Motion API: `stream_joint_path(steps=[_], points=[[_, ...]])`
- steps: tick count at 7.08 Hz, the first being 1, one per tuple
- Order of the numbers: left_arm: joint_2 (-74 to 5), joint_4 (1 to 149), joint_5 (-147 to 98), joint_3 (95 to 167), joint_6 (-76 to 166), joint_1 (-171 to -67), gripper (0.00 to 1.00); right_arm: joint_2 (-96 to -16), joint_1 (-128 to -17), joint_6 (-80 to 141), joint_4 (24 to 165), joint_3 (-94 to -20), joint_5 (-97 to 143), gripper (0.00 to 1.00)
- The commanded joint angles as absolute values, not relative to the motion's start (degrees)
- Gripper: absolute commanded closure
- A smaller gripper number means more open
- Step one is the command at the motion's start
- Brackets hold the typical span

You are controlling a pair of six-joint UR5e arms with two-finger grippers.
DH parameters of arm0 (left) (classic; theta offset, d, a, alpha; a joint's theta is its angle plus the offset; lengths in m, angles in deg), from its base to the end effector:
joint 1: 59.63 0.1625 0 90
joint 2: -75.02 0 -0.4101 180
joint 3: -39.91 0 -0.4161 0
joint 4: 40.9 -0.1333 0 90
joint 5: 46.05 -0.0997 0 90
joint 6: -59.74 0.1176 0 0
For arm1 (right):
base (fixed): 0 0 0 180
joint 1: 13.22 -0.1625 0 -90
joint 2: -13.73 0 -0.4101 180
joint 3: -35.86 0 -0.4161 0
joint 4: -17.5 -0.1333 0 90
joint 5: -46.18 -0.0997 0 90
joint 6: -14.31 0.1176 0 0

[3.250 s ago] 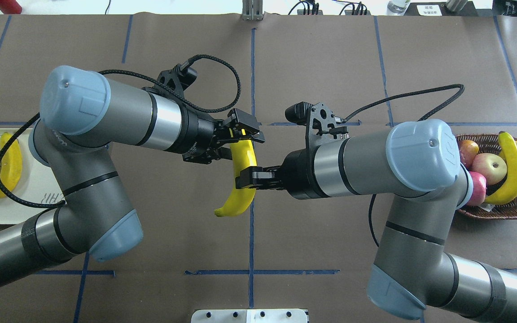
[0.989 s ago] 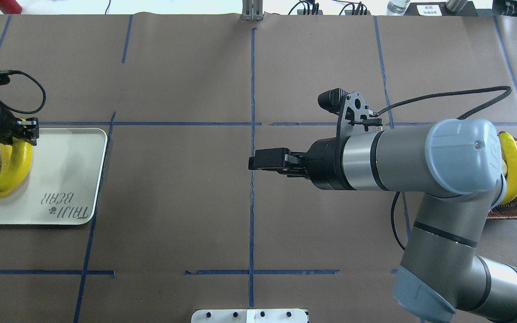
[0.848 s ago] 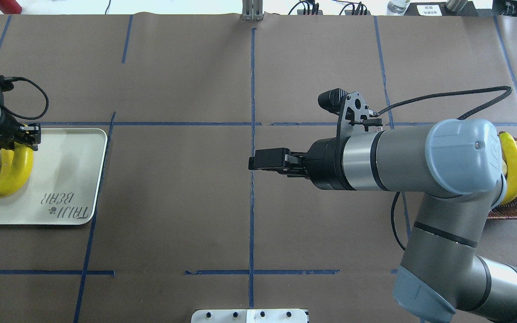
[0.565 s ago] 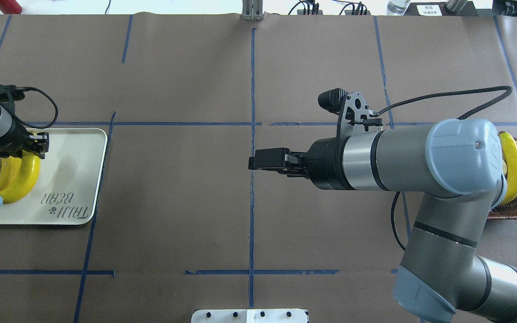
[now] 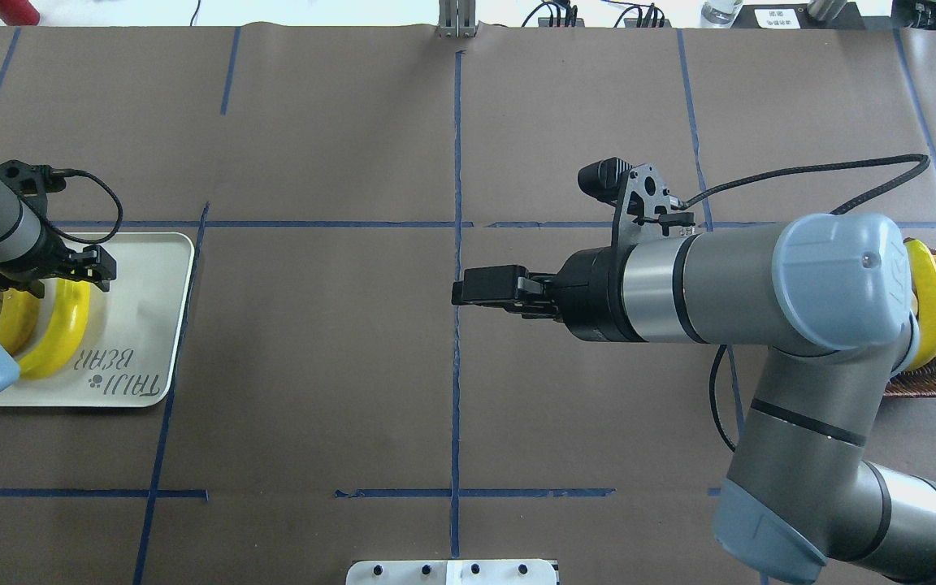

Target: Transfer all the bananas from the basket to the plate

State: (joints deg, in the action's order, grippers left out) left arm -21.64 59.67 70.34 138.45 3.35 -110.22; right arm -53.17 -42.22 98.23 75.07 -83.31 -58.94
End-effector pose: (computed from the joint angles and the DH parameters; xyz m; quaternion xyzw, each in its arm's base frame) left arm 0.3086 -0.5032 0.5123 -0.0195 0.3103 -0.0898 0.9462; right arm -0.4206 -0.3505 0.1218 0.1085 -0.6661 0.0587 0.7356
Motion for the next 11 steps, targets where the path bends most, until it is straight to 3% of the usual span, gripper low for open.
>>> stream_joint_path(steps=[1, 3, 5, 8, 11], points=[[-21.84, 57.82, 70.93, 144.37, 3.75, -110.87, 0.01, -57.25, -44.23, 97.73, 75.24, -84.71, -60.25, 0.00], [-29.18, 48.43, 73.38, 151.24, 0.97, -111.13, 0.00, -67.33, -54.21, 90.49, 75.51, -84.73, -69.51, 0.00], [-37.36, 45.76, 76.20, 151.80, -8.77, -109.91, 0.00, -78.06, -59.60, 81.93, 74.98, -85.08, -72.90, 0.00], [-40.82, 45.85, 75.59, 151.80, -14.88, -104.63, 0.00, -90.20, -74.43, 68.22, 74.45, -83.68, -85.79, 0.00], [-41.09, 45.85, 75.68, 151.80, -14.97, -104.63, 0.00, -94.27, -81.41, 67.41, 74.19, -75.27, -88.91, 0.00]])
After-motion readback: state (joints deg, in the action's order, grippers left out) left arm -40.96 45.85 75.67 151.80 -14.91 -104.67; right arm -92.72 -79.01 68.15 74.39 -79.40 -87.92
